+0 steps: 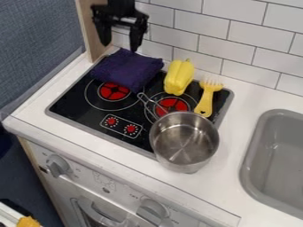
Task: Move the purple cloth on top of the left burner
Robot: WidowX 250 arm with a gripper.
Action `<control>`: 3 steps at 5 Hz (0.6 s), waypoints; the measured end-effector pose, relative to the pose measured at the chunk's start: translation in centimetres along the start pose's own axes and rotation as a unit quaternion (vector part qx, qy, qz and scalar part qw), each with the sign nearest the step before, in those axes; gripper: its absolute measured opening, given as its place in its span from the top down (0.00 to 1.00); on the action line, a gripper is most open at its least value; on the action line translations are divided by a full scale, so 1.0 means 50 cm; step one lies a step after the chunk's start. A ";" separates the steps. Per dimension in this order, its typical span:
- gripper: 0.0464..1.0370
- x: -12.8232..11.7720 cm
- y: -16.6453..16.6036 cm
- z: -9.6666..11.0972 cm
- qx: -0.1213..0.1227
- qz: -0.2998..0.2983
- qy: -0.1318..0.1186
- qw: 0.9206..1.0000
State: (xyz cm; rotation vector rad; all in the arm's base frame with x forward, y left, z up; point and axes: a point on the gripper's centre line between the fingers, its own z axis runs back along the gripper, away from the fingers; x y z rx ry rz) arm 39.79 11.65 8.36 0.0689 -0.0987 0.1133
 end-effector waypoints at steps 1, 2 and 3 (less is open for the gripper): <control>0.04 -0.008 -0.014 -0.006 -0.002 -0.024 0.008 1.000; 0.04 -0.007 -0.014 -0.004 -0.002 -0.024 0.006 1.000; 0.04 -0.008 -0.014 -0.006 -0.002 -0.025 0.007 1.000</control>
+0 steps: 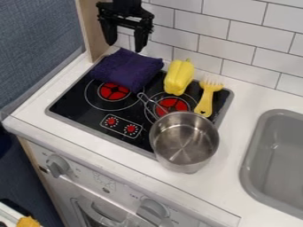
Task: Move the purple cloth on top of the left burner
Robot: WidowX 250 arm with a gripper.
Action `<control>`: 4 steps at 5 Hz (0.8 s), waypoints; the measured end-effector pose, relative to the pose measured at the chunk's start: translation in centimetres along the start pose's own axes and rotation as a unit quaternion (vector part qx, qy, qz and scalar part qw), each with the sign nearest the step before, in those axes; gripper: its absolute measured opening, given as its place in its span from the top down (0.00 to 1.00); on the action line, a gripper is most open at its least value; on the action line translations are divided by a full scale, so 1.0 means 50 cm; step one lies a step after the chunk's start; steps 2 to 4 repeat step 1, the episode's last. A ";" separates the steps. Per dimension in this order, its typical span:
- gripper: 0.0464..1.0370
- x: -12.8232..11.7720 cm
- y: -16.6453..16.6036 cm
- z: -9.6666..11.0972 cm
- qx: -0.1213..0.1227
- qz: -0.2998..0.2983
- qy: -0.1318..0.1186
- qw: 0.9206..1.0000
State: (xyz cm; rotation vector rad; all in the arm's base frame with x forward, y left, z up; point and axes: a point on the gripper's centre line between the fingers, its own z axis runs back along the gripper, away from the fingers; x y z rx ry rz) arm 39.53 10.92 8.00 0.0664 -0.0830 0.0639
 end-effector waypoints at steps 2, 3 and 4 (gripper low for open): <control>0.04 -0.001 0.000 -0.001 0.000 0.000 0.001 1.000; 0.04 -0.001 0.000 -0.001 0.000 0.000 0.001 1.000; 0.04 -0.001 0.000 -0.001 0.000 0.000 0.001 1.000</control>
